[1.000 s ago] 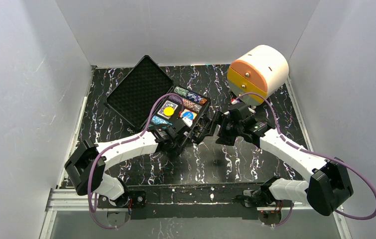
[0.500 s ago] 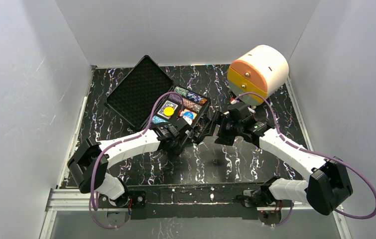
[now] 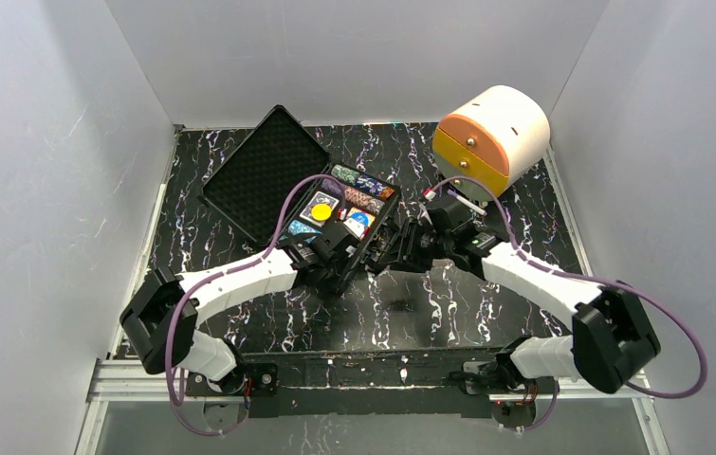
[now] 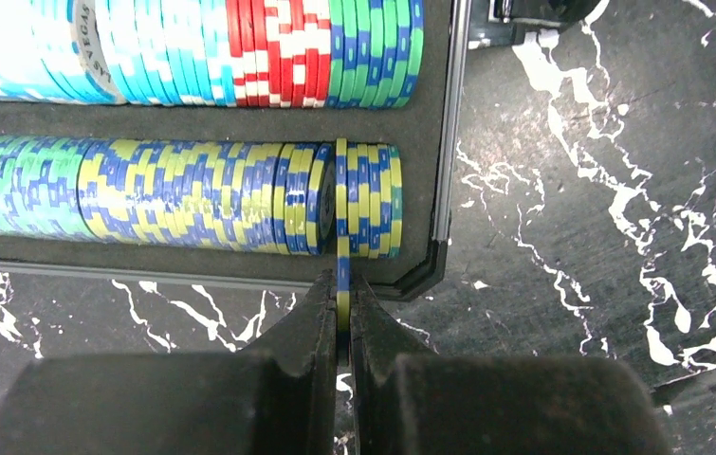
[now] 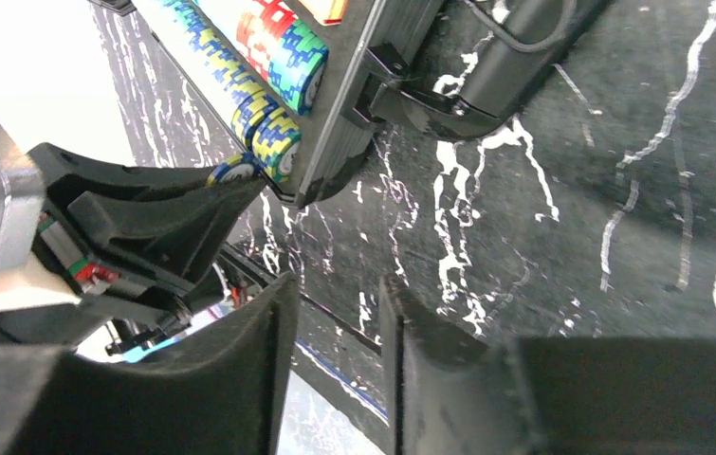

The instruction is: Pack up texas hold em set

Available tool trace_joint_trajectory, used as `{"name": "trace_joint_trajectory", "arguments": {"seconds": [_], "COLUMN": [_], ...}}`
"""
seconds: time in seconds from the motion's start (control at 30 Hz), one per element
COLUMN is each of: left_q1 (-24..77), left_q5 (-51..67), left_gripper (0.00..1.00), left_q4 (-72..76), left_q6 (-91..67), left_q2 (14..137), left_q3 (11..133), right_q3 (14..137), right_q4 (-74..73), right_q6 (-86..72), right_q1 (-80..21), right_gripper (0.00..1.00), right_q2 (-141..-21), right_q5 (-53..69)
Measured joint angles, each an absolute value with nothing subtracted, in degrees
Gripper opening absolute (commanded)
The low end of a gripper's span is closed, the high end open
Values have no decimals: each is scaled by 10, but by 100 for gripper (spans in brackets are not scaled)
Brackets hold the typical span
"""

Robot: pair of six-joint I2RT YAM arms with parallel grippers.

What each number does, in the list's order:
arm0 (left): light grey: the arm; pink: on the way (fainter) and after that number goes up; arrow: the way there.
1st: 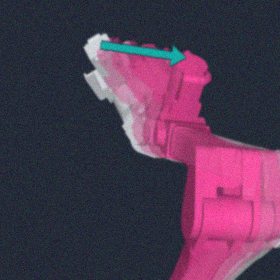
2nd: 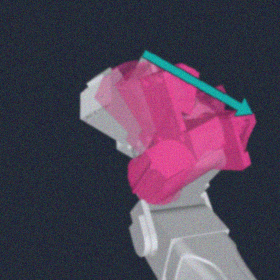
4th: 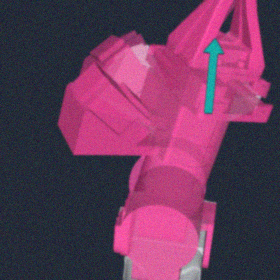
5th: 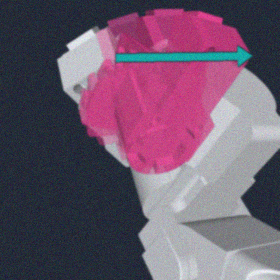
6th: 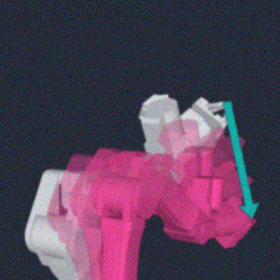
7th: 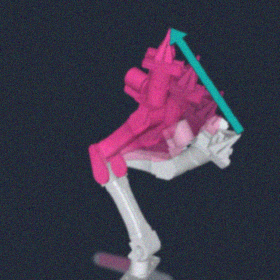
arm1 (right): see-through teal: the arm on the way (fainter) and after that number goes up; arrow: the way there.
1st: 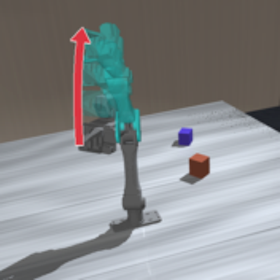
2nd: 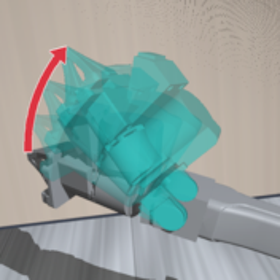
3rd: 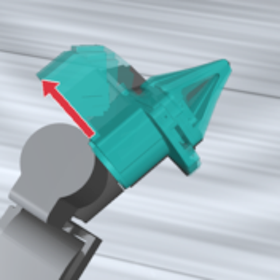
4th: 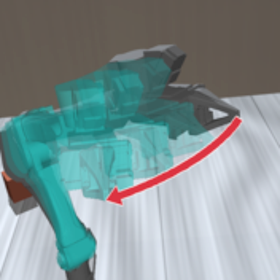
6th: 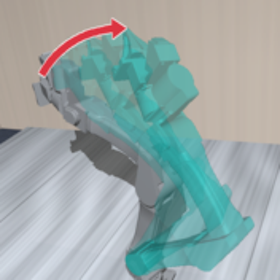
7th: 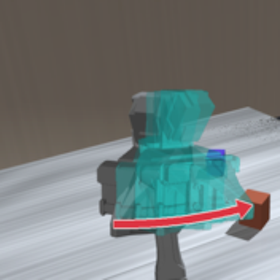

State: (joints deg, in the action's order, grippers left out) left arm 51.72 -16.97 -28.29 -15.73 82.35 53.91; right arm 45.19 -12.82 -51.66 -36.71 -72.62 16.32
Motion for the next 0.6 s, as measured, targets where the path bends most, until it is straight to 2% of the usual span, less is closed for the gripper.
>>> {"name": "trace_joint_trajectory", "arguments": {"seconds": [0.1,0.17,0.4,0.6], "left_q1": [510,503,487,484], "left_q5": [-164,-157,-156,-151], "left_gripper": [0,0,0,0], "left_q4": [-266,-259,-248,-243], "left_q6": [-162,-167,-178,-180], "left_q2": [821,821,813,810], "left_q3": [532,528,518,515], "right_q3": [450,451,494,507], "right_q4": [-77,-39,46,105], "right_q6": [-519,-518,-515,-532], "right_q1": [-376,-384,-419,-431], "right_gripper": [29,27,25,25], "right_q2": [-768,-797,-900,-941], "right_q5": [186,197,220,234]}}
